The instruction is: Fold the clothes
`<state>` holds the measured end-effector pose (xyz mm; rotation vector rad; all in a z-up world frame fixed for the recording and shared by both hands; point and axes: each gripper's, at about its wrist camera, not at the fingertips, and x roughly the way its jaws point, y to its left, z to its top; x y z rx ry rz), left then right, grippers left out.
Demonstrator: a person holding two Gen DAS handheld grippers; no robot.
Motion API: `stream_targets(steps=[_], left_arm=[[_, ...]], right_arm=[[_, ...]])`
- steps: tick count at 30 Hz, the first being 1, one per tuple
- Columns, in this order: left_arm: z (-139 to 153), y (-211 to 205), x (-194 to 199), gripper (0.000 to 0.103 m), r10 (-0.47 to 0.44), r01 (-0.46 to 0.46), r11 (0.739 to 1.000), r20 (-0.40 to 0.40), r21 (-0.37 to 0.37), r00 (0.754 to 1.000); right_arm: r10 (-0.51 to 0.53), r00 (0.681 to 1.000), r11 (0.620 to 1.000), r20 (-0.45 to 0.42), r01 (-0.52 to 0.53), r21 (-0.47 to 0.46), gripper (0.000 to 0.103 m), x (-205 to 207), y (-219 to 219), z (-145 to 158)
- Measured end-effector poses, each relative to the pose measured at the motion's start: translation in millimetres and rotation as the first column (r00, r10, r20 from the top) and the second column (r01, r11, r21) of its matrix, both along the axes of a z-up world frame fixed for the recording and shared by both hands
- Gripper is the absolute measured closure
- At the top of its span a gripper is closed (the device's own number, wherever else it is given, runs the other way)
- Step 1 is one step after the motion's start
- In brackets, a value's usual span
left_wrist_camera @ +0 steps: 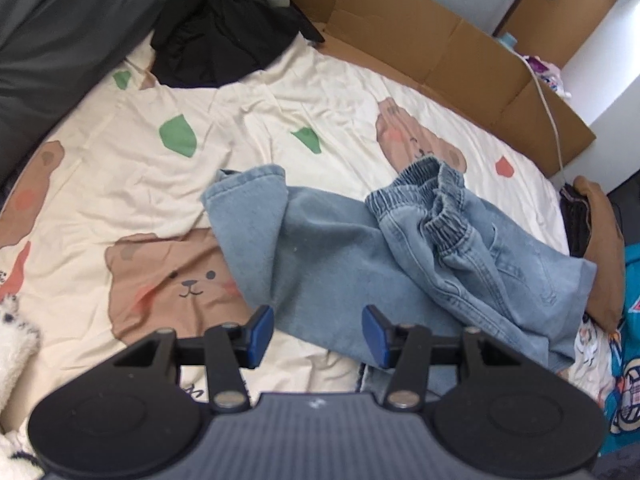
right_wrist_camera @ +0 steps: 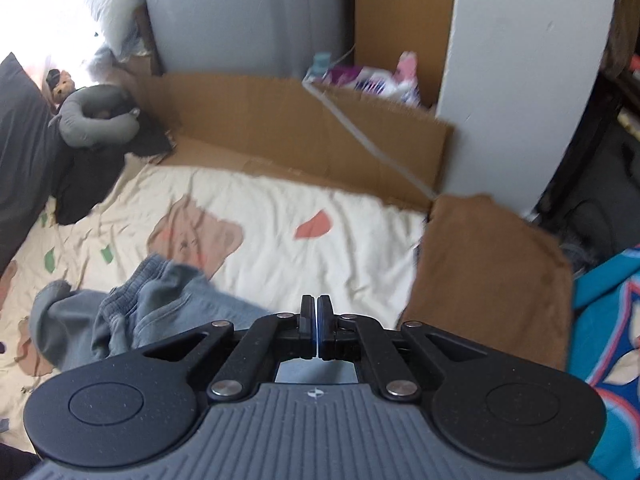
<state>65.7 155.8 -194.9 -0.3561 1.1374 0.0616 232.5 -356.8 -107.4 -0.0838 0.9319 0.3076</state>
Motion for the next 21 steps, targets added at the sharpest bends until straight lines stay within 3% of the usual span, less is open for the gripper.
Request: stream_targets(steps=[9, 21], left_arm=[[-36.9, -17.9, 26.8, 0.052, -0.021, 0.022, 0.997, 0.013, -0.070, 1.000], [-77.2, -17.6, 91.6, 0.053, -0.009, 0.012, 0.980, 0.018, -0.199, 1.000]], right_arm=[[0.118, 0.992, 0.993, -0.048, -0.118, 0.017, 0.100, 3.2, 42.2, -29.6], [0.343, 0.926, 0.938, -0.159, -0.345, 0.013, 0.099, -3.2, 146.3, -66.1]])
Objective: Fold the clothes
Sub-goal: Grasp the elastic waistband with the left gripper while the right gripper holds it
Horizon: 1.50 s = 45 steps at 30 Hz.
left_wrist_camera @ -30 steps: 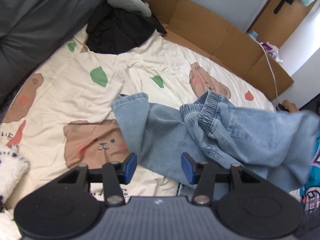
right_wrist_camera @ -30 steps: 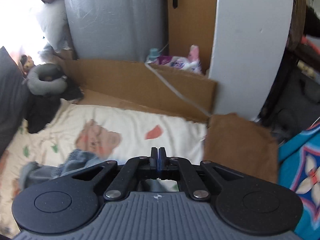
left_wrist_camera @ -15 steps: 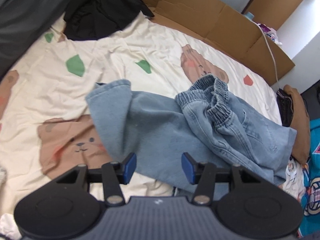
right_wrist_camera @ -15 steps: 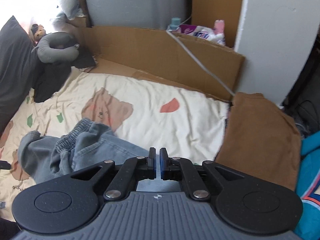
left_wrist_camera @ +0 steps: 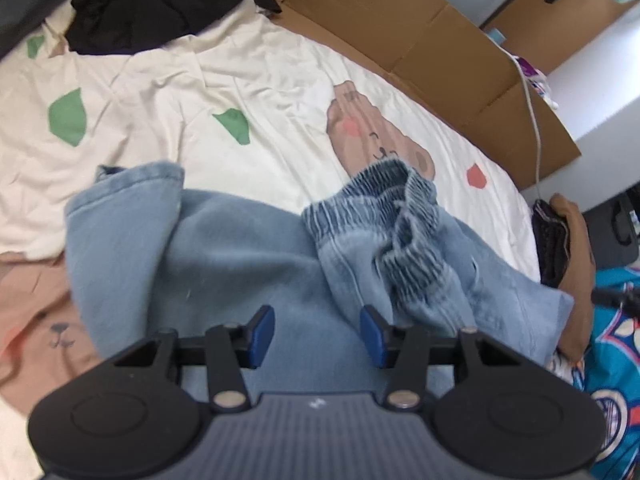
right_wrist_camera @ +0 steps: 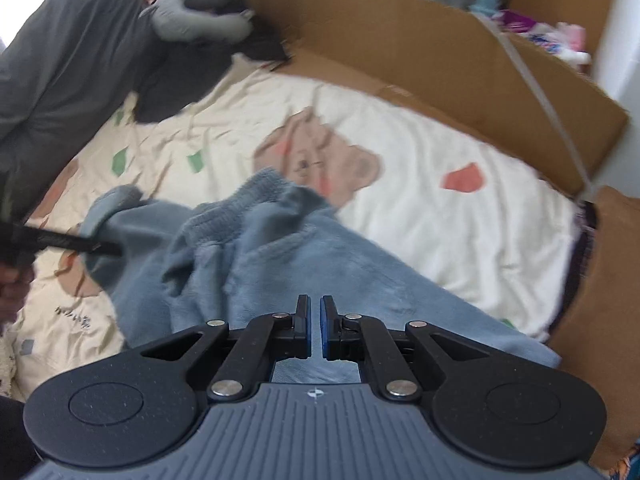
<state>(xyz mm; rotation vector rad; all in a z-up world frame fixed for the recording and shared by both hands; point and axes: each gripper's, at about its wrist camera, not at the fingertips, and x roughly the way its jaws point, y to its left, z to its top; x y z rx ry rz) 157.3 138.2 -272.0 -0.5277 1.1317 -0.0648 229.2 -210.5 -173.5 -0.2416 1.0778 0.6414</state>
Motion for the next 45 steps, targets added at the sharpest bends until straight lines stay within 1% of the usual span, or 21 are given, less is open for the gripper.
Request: stream_targets(steps=[3, 7, 8, 9, 11, 13, 15, 18, 20, 22, 25, 28, 30, 33, 35, 37, 41, 44, 45], left_arm=[[-7.2, 8.2, 22.9, 0.055, 0.022, -0.022, 1.000, -0.021, -0.005, 1.000], [-16.3, 19.7, 48.3, 0.055, 0.060, -0.062, 0.998, -0.048, -0.033, 0.997], [-18.9, 21.8, 53.7, 0.055, 0.068, -0.071, 0.997, -0.060, -0.039, 0.996], [-20.5, 23.2, 58.3, 0.056, 0.075, -0.078, 0.996, -0.072, -0.041, 0.995], [-21.3, 26.7, 65.9, 0.056, 0.081, -0.086, 0.995, -0.093, -0.052, 0.992], [-20.8, 32.9, 71.4, 0.056, 0.090, -0.098, 0.993, -0.107, -0.071, 0.990], [-20.2, 39.3, 76.1, 0.056, 0.088, -0.099, 0.991, -0.113, -0.090, 0.990], [-20.4, 42.8, 82.2, 0.056, 0.062, -0.072, 0.993, -0.106, -0.088, 0.992], [-27.9, 44.1, 83.1, 0.056, 0.063, -0.077, 0.989, -0.108, -0.124, 0.992], [-38.2, 45.2, 82.3, 0.056, 0.074, -0.094, 0.982, -0.122, -0.165, 0.990], [-55.7, 45.8, 77.1, 0.056, 0.098, -0.129, 0.963, -0.137, -0.236, 0.986], [-71.1, 47.3, 69.0, 0.056, 0.142, -0.181, 0.933, -0.143, -0.312, 0.979], [-78.3, 47.4, 63.8, 0.056, 0.171, -0.211, 0.910, -0.143, -0.355, 0.975], [-84.8, 45.9, 61.3, 0.056, 0.195, -0.234, 0.888, -0.137, -0.397, 0.971], [-89.1, 44.8, 59.9, 0.056, 0.209, -0.247, 0.872, -0.134, -0.422, 0.969], [-92.8, 42.7, 60.5, 0.056, 0.212, -0.250, 0.864, -0.135, -0.438, 0.968], [-102.4, 37.9, 64.0, 0.056, 0.205, -0.252, 0.845, -0.150, -0.472, 0.967], [-108.0, 36.6, 67.0, 0.056, 0.194, -0.247, 0.837, -0.159, -0.488, 0.968], [-110.6, 37.4, 67.8, 0.056, 0.198, -0.255, 0.829, -0.165, -0.498, 0.966]], right_arm=[[0.130, 0.991, 0.991, 0.009, -0.130, -0.042, 0.099, 2.0, 32.8, -10.2], [0.195, 0.981, 0.980, -0.014, -0.195, -0.036, 0.098, 15.5, 65.7, -22.9], [0.212, 0.977, 0.976, -0.007, -0.212, -0.040, 0.091, 17.5, 72.4, -25.4], [0.225, 0.974, 0.973, 0.000, -0.225, -0.047, 0.075, 19.2, 78.9, -26.9], [0.232, 0.973, 0.971, 0.000, -0.232, -0.064, 0.062, 24.6, 91.0, -28.4], [0.213, 0.977, 0.975, -0.030, -0.215, -0.061, 0.062, 33.2, 100.7, -28.0], [0.229, 0.973, 0.968, -0.019, -0.230, -0.100, 0.062, 32.2, 112.6, -28.4], [0.219, 0.975, 0.963, -0.027, -0.221, -0.152, 0.062, 24.3, 124.2, -34.6], [0.210, 0.978, 0.960, -0.023, -0.210, -0.186, 0.062, 15.2, 129.3, -40.2], [0.219, 0.976, 0.951, 0.004, -0.213, -0.225, 0.062, 3.2, 134.1, -45.0], [0.260, 0.965, 0.937, 0.035, -0.243, -0.252, 0.062, -15.7, 145.4, -51.4], [0.337, 0.939, 0.908, 0.068, -0.305, -0.288, 0.062, -32.3, 162.4, -57.1], [0.364, 0.926, 0.894, 0.095, -0.320, -0.313, 0.061, -40.3, 168.7, -60.0], [0.385, 0.915, 0.876, 0.122, -0.322, -0.359, 0.061, -48.6, 171.8, -67.4], [0.393, 0.911, 0.866, 0.122, -0.322, -0.383, 0.061, -52.4, 171.6, -72.2], [0.403, 0.909, 0.853, 0.109, -0.330, -0.403, 0.061, -54.6, 172.3, -78.0], [0.438, 0.887, 0.827, 0.146, -0.334, -0.453, 0.061, -58.6, 174.5, -89.9], [0.451, 0.876, 0.824, 0.169, -0.336, -0.456, 0.061, -59.9, 179.3, -88.8], [0.456, 0.872, 0.823, 0.178, -0.338, -0.456, 0.061, -60.9, 183.0, -87.6]])
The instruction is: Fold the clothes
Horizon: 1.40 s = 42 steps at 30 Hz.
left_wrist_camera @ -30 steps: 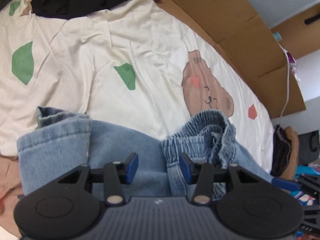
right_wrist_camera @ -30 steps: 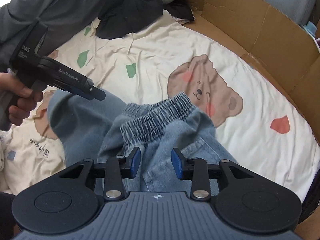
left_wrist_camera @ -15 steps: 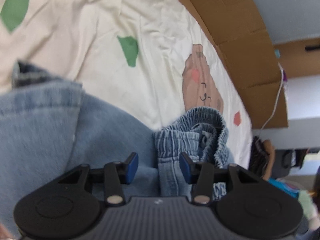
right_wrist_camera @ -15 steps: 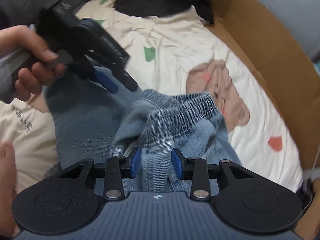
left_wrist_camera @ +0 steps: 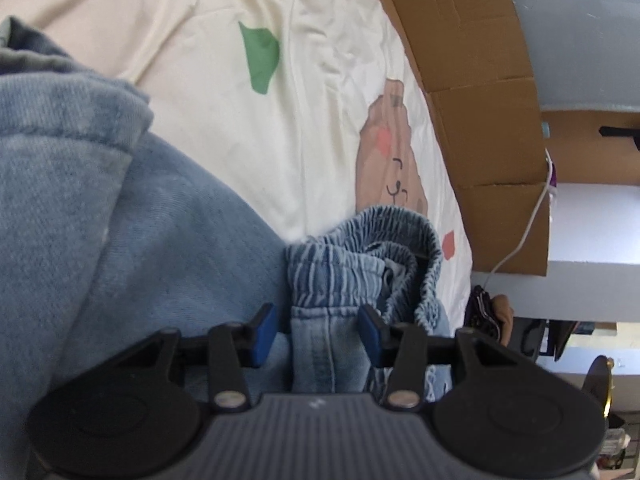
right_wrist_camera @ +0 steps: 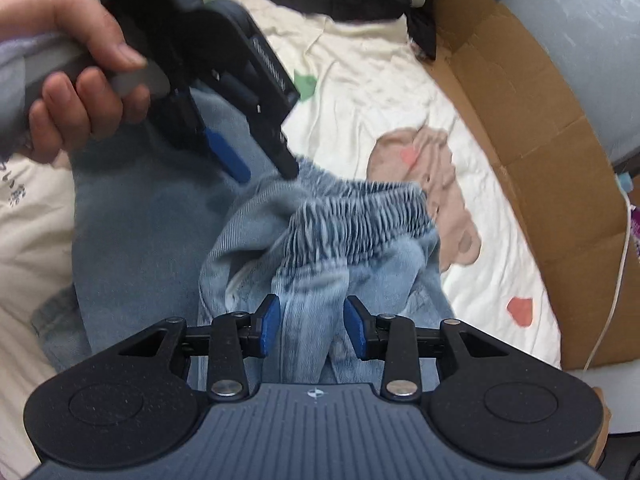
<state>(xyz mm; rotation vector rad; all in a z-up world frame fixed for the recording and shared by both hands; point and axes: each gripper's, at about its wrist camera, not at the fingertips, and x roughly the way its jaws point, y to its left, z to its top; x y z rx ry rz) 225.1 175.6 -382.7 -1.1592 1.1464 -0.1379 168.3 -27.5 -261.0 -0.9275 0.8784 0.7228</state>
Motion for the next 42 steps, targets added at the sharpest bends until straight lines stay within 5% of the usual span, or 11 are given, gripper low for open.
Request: stream_targets(steps=[9, 17, 20, 22, 35, 39, 42], left_arm=[[-19.4, 1.0, 4.3, 0.059, 0.063, -0.067, 0.991, -0.037, -0.112, 0.997], [-18.7, -4.4, 7.1, 0.059, 0.061, -0.065, 0.990, -0.042, -0.124, 0.997], [-18.8, -6.3, 3.7, 0.061, 0.059, -0.064, 0.988, -0.034, -0.143, 0.998], [-18.6, -7.3, 0.4, 0.061, 0.059, -0.063, 0.986, -0.032, -0.156, 0.998], [-21.7, -15.1, 0.6, 0.065, 0.032, -0.037, 0.988, -0.038, -0.148, 0.999], [-12.2, -17.4, 1.8, 0.086, 0.009, -0.010, 0.996, -0.017, -0.083, 1.000], [1.9, -10.2, -5.6, 0.089, 0.000, 0.002, 0.998, 0.028, -0.062, 1.000]], right_arm=[[-0.015, 1.000, 0.996, -0.028, 0.013, -0.091, 0.061, 3.8, 15.4, -12.9], [-0.005, 0.999, 0.990, -0.044, -0.001, -0.144, 0.062, 7.7, 8.6, -32.3], [-0.011, 0.998, 0.991, -0.069, 0.001, -0.135, 0.082, 13.6, 5.0, -30.8], [-0.016, 0.997, 0.992, -0.079, 0.006, -0.126, 0.085, 17.0, 2.4, -26.5], [-0.020, 0.995, 0.992, -0.095, 0.008, -0.125, 0.083, 19.4, 1.0, -28.5], [-0.002, 0.993, 0.994, -0.117, -0.011, -0.113, 0.089, 24.6, -0.5, -24.6], [0.006, 0.994, 0.995, -0.105, -0.016, -0.094, 0.090, 30.5, -2.9, -14.2]])
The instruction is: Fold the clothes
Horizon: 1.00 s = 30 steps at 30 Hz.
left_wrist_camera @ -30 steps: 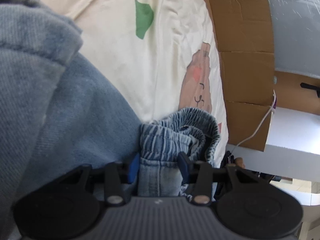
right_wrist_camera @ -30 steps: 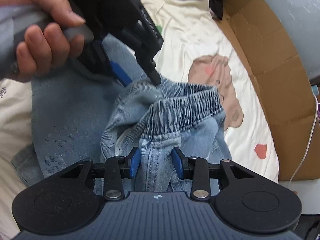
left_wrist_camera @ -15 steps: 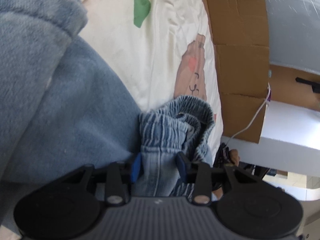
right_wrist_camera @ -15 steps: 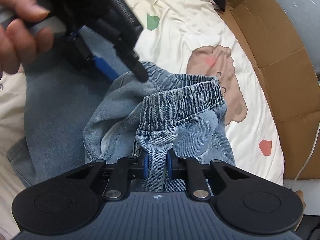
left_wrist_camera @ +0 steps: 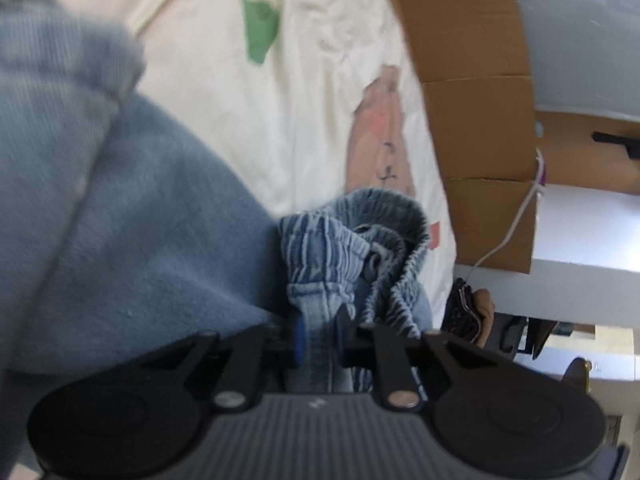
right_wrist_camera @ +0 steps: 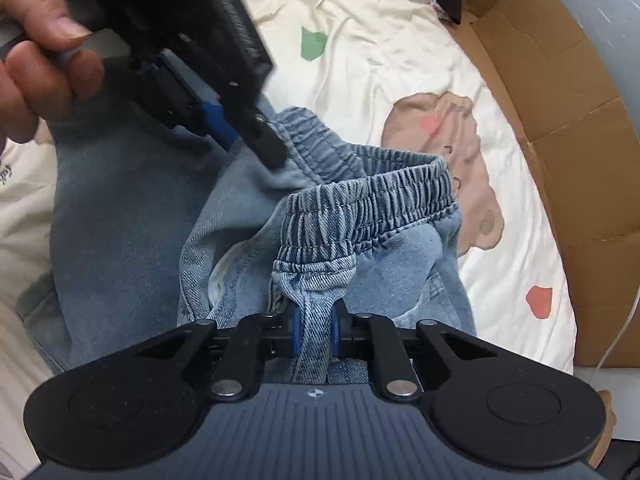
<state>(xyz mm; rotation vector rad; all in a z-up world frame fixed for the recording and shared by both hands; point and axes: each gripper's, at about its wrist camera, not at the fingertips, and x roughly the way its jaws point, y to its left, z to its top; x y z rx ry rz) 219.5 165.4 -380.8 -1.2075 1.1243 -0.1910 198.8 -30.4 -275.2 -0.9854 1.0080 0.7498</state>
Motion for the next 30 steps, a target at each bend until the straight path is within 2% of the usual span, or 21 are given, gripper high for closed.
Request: stream_targets(steps=[3, 7, 14, 19, 24, 30], left_arm=[[16.5, 6.2, -11.2, 0.089, -0.008, 0.007, 1.000, 0.045, 0.027, 0.999], [35.1, 19.3, -36.0, 0.089, 0.009, -0.016, 0.998, 0.115, 0.064, 0.993], [70.7, 45.0, -91.3, 0.090, 0.097, -0.118, 0.986, 0.168, 0.120, 0.981], [100.7, 66.1, -139.8, 0.090, 0.166, -0.202, 0.965, 0.205, 0.165, 0.965], [126.1, 94.8, -196.8, 0.090, 0.245, -0.293, 0.935, 0.236, 0.200, 0.941], [147.0, 119.5, -231.6, 0.090, 0.294, -0.351, 0.907, 0.245, 0.232, 0.924]], right_arm=[[0.026, 0.999, 1.000, 0.040, -0.027, 0.015, 0.091, -1.2, -1.4, 18.4], [-0.031, 0.999, 0.996, 0.028, 0.028, 0.084, 0.091, 9.8, -6.7, 54.7], [0.007, 0.994, 0.989, 0.106, -0.023, 0.146, 0.092, 18.7, 2.6, 114.4], [0.047, 0.989, 0.979, 0.142, -0.074, 0.189, 0.092, 34.9, 19.4, 144.8], [0.081, 0.983, 0.968, 0.162, -0.116, 0.224, 0.092, 51.8, 45.1, 167.3], [0.175, 0.969, 0.947, 0.176, -0.215, 0.238, 0.093, 51.4, 85.1, 182.3]])
